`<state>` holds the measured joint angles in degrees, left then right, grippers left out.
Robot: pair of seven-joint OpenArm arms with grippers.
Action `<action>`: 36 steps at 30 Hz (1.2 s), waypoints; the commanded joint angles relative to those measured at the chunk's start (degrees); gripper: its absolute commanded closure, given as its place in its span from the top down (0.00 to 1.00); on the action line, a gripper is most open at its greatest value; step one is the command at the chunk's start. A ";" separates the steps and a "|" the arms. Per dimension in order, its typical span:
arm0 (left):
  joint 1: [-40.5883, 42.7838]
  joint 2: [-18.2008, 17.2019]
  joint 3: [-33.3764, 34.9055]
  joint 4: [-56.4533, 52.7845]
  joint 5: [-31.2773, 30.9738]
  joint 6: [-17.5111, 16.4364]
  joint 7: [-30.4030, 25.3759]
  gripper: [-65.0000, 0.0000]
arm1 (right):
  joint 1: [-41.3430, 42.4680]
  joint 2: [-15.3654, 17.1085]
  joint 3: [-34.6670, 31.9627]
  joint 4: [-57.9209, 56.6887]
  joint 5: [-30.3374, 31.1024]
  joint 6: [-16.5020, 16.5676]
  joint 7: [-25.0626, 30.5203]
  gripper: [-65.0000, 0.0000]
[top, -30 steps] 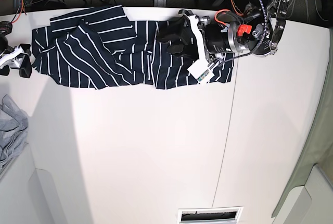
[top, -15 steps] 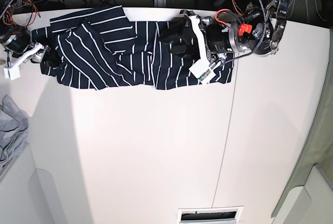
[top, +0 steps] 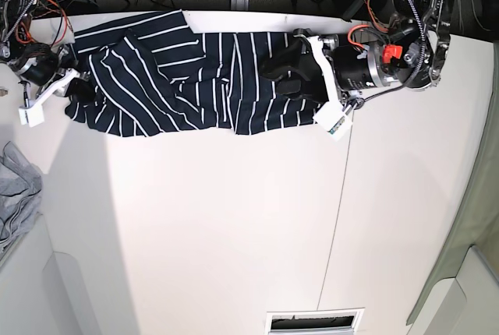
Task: Layout the t-shirt on the table in an organized manner, then fold the t-shirt properly
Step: 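Lift the shirt end with the left gripper and fold it toward the right gripper, then fold the other shirt end with the right gripper onto the stack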
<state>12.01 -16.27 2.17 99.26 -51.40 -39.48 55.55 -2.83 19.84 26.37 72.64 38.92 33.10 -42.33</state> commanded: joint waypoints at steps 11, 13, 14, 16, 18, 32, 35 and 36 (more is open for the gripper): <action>-0.39 -2.49 -9.77 -5.73 2.82 -0.52 -1.84 0.55 | 6.25 0.83 4.46 3.98 8.35 0.79 -3.52 0.00; -0.42 -2.47 -9.22 -10.88 2.54 -0.52 -3.41 0.55 | 5.92 -0.94 2.84 7.41 8.46 0.76 -4.17 0.00; -0.42 -2.45 -8.83 -13.09 2.54 -0.52 -4.07 0.55 | 5.77 -2.03 1.84 9.29 8.46 0.76 -4.28 0.00; -0.42 -2.43 -7.74 -16.44 2.34 -0.52 -4.72 0.55 | 5.40 -4.26 -0.79 12.79 8.44 0.76 -4.44 0.00; -0.44 -2.43 -6.38 -18.12 2.36 -0.52 -4.85 0.55 | 4.72 -6.58 -4.13 15.91 8.20 0.76 -4.48 0.00; -0.74 -2.47 -5.09 -18.64 2.43 -0.52 -6.49 0.55 | 1.27 -17.77 -35.19 21.38 -3.45 0.72 -3.96 0.14; -0.74 -2.49 -5.09 -18.64 2.38 -0.52 -6.47 0.55 | 1.51 -18.12 -40.22 21.38 -6.49 0.68 -3.30 0.54; -0.74 -2.51 -5.09 -18.64 2.38 -0.52 -6.43 0.55 | 1.70 -18.12 -41.53 21.38 -6.84 0.66 -2.45 0.60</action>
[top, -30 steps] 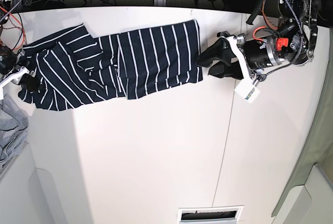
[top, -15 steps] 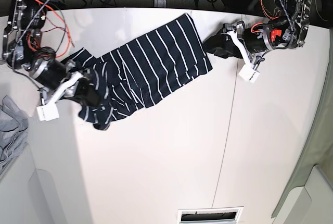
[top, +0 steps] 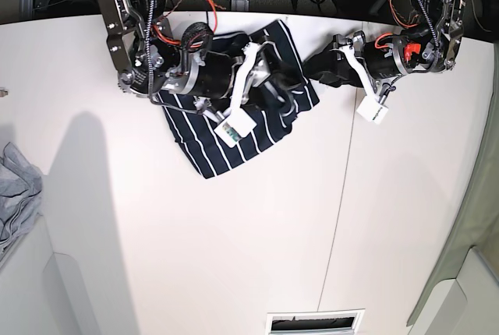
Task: Layout the t-shirt on the table in an organized manner, then fold the t-shirt properly
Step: 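Fold the other shirt end with the right gripper onto the stack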
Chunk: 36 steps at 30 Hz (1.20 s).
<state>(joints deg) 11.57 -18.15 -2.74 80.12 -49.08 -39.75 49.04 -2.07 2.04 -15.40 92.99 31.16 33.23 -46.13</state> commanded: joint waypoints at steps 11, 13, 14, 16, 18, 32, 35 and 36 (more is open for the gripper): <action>-0.28 -5.22 -9.07 7.63 -8.50 -0.25 4.85 0.55 | 8.57 -1.42 6.36 3.15 -4.85 -2.01 3.06 0.62; -0.26 -7.10 -11.72 9.75 -9.40 -0.25 4.85 0.50 | 10.75 -1.42 9.90 2.78 -7.30 -3.50 3.69 0.60; -0.26 -8.00 -12.68 10.71 -9.99 -0.25 4.85 0.44 | 11.96 -1.40 11.54 2.05 -8.83 -4.46 4.09 0.52; -0.31 -9.88 -13.11 12.46 -11.67 -0.25 4.85 0.28 | 14.73 -1.25 14.34 -0.72 -11.17 -5.25 4.68 0.26; -0.31 -10.93 -12.28 14.88 -13.07 -0.25 4.90 0.13 | 17.94 -0.79 16.04 -5.05 -11.78 -5.16 6.10 0.00; -0.24 -4.15 11.17 25.14 -4.61 -0.25 5.11 0.04 | 31.71 -0.94 12.63 -39.89 -11.67 -1.20 13.35 0.00; -0.28 -2.25 13.73 19.89 -0.44 -0.25 3.54 0.04 | 31.36 -0.81 9.44 -41.44 -11.67 -1.05 13.14 0.00; -0.28 -1.73 14.43 17.70 1.68 -0.25 2.47 0.04 | 31.04 -0.76 8.57 -41.42 -11.72 -1.05 13.14 0.00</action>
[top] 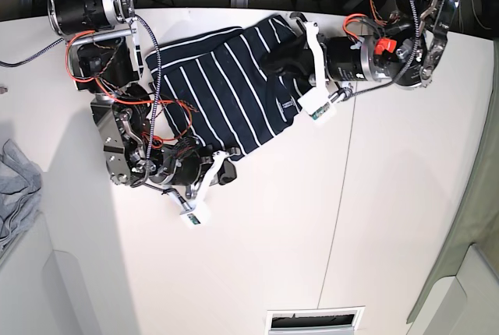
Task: Layout the t-shirt on the table in an organized manner, then fold the t-shirt properly
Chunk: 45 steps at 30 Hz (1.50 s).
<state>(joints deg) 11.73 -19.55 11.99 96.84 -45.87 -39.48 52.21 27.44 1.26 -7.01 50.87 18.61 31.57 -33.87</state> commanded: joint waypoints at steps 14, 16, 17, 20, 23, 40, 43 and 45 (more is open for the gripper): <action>-20.85 0.20 0.48 -25.81 8.90 -0.52 -5.40 0.04 | -7.80 5.62 -1.18 9.64 11.80 0.61 -8.90 0.00; -24.39 0.96 0.48 -29.20 9.07 -0.52 -5.49 0.04 | -11.63 6.60 -0.90 13.70 12.74 0.61 -9.27 0.00; -25.92 1.57 0.48 -30.60 9.09 -0.52 -5.49 0.04 | -13.62 6.93 -0.72 15.76 12.94 0.63 -9.27 0.00; -28.57 3.61 0.48 -32.81 9.09 -0.52 -5.46 0.04 | -18.62 7.30 -0.37 21.55 13.05 0.61 -9.20 0.00; -29.00 5.62 0.48 -32.83 9.33 -0.52 -5.42 0.04 | -21.81 7.28 -0.35 25.88 13.51 0.61 -9.18 0.00; -21.07 -10.75 0.09 -10.60 -9.05 -0.52 8.04 0.04 | -28.41 11.80 14.82 37.59 21.31 0.44 -18.05 0.00; -14.16 -14.05 -2.73 -5.64 -9.25 -0.52 8.07 0.04 | -33.33 15.61 14.88 42.56 21.51 0.39 -18.12 0.00; -8.26 -15.65 -6.29 -1.70 -9.25 -0.52 8.07 0.04 | -37.03 18.25 14.86 45.77 21.53 0.39 -18.10 0.00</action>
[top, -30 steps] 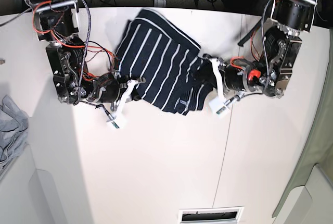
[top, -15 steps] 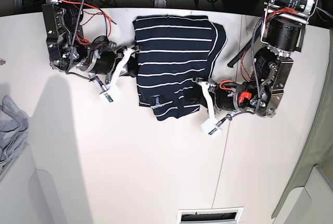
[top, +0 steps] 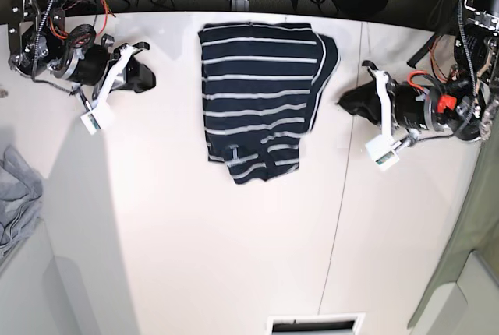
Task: Layout the t-shirt on the table in an organized manner, then fold the t-shirt properly
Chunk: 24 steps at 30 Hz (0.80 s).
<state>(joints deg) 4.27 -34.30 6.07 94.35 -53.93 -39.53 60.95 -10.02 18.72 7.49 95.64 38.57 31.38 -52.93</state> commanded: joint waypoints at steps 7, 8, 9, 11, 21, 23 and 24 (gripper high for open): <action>23.54 -1.42 -11.69 9.94 -0.57 -0.47 -2.89 0.04 | -14.34 6.73 0.33 6.62 3.50 2.10 1.60 0.00; 26.14 -0.94 -11.78 9.90 1.11 -0.47 -3.74 0.04 | -16.15 7.19 0.15 6.40 3.43 2.10 2.16 0.00; 28.61 -0.20 -11.76 9.88 3.41 -0.47 -4.44 0.04 | -17.99 7.56 -0.07 6.21 3.34 2.10 2.62 0.00; 33.16 2.16 -11.76 9.66 8.15 -0.47 -6.95 0.04 | -21.57 8.22 -0.90 6.14 2.14 2.38 3.58 0.00; 34.71 12.68 -4.61 -14.60 32.44 -0.47 -29.79 0.04 | -28.96 8.17 -14.12 -2.82 -19.21 1.57 16.68 0.00; 30.18 12.66 0.15 -22.58 33.09 5.16 -32.41 0.04 | -26.99 7.82 -17.05 -9.86 -22.47 1.16 19.91 0.00; 27.65 12.72 2.69 -26.56 33.24 8.13 -32.68 0.04 | -25.53 7.56 -18.32 -13.84 -23.21 0.90 20.74 0.00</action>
<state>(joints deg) 31.48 -21.02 9.17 66.87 -20.01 -30.24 28.77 -35.20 25.71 -11.11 80.86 14.96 32.10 -32.18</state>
